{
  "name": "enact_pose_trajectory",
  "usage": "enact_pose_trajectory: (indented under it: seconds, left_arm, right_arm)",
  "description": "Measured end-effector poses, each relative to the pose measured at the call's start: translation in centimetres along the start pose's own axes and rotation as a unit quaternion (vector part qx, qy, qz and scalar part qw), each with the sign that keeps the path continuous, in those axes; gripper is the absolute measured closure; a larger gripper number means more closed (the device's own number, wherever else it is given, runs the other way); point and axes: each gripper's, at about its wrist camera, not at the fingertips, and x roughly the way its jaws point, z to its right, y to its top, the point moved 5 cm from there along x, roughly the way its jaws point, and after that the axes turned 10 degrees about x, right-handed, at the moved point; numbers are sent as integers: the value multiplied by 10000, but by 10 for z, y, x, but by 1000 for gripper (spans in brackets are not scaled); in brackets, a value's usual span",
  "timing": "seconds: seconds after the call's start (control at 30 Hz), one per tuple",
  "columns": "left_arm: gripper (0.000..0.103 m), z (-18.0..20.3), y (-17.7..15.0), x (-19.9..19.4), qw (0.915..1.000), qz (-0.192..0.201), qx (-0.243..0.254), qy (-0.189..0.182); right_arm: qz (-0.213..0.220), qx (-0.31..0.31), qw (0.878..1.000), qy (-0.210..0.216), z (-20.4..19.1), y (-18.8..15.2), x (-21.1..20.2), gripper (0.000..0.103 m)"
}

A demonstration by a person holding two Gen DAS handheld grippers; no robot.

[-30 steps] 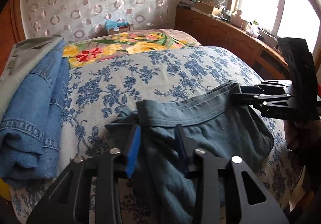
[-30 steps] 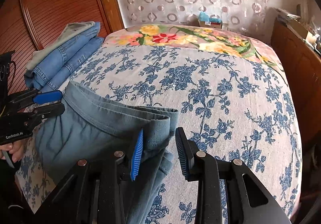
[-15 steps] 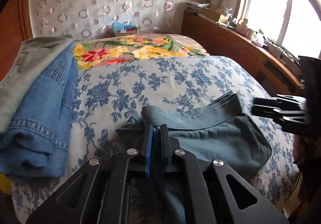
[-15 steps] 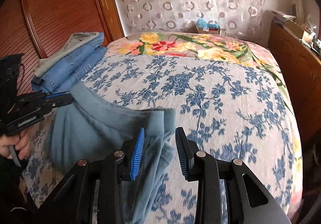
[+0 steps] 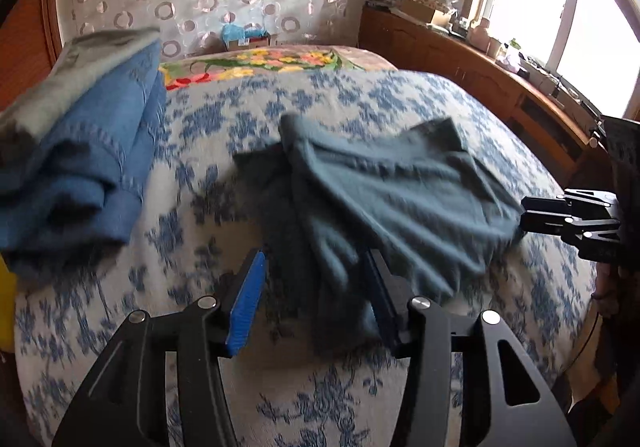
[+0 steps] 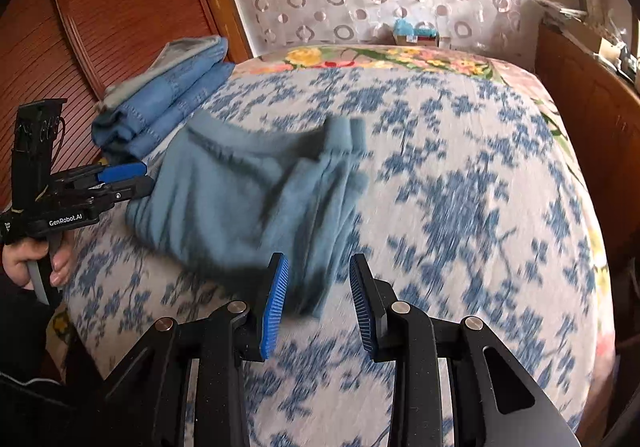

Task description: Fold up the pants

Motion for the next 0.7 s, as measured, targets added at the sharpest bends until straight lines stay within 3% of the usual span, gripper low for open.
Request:
enact_pose_trajectory:
  seconds: [0.2, 0.27, 0.37, 0.5, 0.57, 0.7]
  left_arm:
    - [51, -1, -6, 3, 10000, -29, -6, 56]
    - [51, 0, -7, 4, 10000, -26, 30, 90]
    - [51, 1, -7, 4, 9999, -5, 47, 114]
    - [51, 1, -7, 4, 10000, -10, 18, 85]
    - [51, 0, -7, 4, 10000, -13, 18, 74]
    - [51, 0, -7, 4, 10000, -16, 6, 57]
  right_arm:
    - [-83, 71, 9999, 66, -1, -5, 0, 70]
    - [-118, 80, 9998, 118, -2, -7, 0, 79]
    - [-117, 105, 9998, 121, -2, -8, 0, 82]
    - [-37, 66, 9999, 151, -4, -10, -4, 99]
    - [293, 27, 9994, -192, 1, -6, -15, 100]
    - [316, 136, 9993, -161, 8, -3, -18, 100]
